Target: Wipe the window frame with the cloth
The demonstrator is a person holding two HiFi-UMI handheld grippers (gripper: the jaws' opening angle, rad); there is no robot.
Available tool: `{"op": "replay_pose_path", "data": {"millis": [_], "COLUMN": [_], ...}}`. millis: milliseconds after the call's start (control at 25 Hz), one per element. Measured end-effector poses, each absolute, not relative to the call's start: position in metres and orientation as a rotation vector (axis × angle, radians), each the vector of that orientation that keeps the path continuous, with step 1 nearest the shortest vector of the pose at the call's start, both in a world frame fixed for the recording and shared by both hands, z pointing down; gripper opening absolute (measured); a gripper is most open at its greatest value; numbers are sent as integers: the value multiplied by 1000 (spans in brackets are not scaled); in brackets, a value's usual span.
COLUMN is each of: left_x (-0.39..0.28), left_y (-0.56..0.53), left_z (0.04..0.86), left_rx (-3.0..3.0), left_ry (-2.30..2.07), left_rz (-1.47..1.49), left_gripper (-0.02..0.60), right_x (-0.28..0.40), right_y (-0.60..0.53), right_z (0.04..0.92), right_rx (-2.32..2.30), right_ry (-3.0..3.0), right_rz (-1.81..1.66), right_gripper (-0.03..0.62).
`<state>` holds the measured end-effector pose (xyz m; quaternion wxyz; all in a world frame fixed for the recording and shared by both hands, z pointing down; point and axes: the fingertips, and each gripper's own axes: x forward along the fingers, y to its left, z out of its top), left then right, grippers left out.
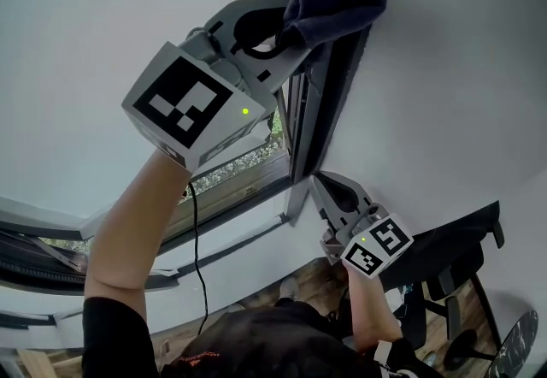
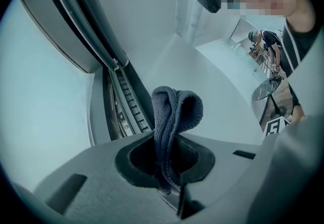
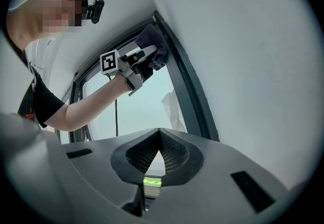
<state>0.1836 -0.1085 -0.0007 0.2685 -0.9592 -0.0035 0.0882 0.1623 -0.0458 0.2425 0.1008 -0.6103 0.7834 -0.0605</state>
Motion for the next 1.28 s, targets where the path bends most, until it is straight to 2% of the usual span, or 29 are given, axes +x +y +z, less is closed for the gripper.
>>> {"op": "replay_pose_path", "data": {"millis": [400, 960, 1280], "left_x": [188, 186, 190], "left_y": [-108, -104, -108], "left_z": [6, 75, 87], "left_rx": [-2597, -2703, -2696], "left_ry": [-17, -22, -17], "left_rz": [251, 167, 78], "left_gripper": [60, 60, 60], "right_x": [163, 148, 142], "right_y": [-44, -34, -36], "right_z": [251, 288, 283], "right_rx": [-1798, -1793, -1784], "right_ry": [2317, 2349, 2339], "right_rz": [-213, -278, -315], "right_gripper": [0, 0, 0]}}
